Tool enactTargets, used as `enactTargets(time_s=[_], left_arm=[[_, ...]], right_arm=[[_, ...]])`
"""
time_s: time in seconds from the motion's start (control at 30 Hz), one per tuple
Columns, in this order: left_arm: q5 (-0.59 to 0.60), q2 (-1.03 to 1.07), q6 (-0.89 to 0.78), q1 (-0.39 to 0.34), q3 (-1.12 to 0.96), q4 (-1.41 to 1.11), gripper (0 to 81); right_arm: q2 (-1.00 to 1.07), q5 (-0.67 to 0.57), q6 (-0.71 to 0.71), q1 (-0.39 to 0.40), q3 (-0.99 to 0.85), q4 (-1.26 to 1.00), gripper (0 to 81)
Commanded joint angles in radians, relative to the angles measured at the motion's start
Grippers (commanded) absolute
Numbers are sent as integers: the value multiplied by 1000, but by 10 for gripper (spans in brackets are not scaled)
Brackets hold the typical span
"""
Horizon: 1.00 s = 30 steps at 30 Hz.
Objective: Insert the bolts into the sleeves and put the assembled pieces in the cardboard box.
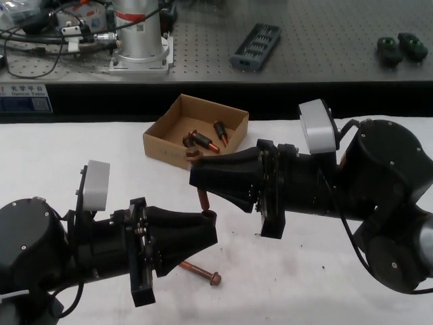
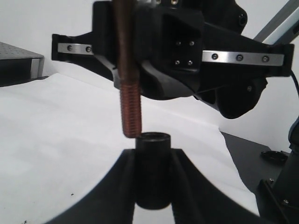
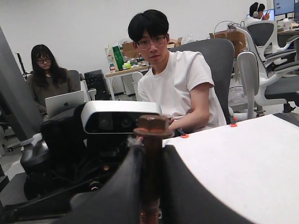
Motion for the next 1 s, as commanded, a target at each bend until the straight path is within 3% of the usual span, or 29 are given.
enactTargets(time_s=[0.0,0.6,0.97], left_arm=[[-27,-25,-8,4,-6,-31,6],[-154,-25,16,4,7,-31,6],[-161,-25,23,4,8,-31,6]], right_arm=[[-4,-6,8,5,8,-3,64],[-4,-25,22,5,10,-5,64],[-4,-25,22,5,10,-5,64]])
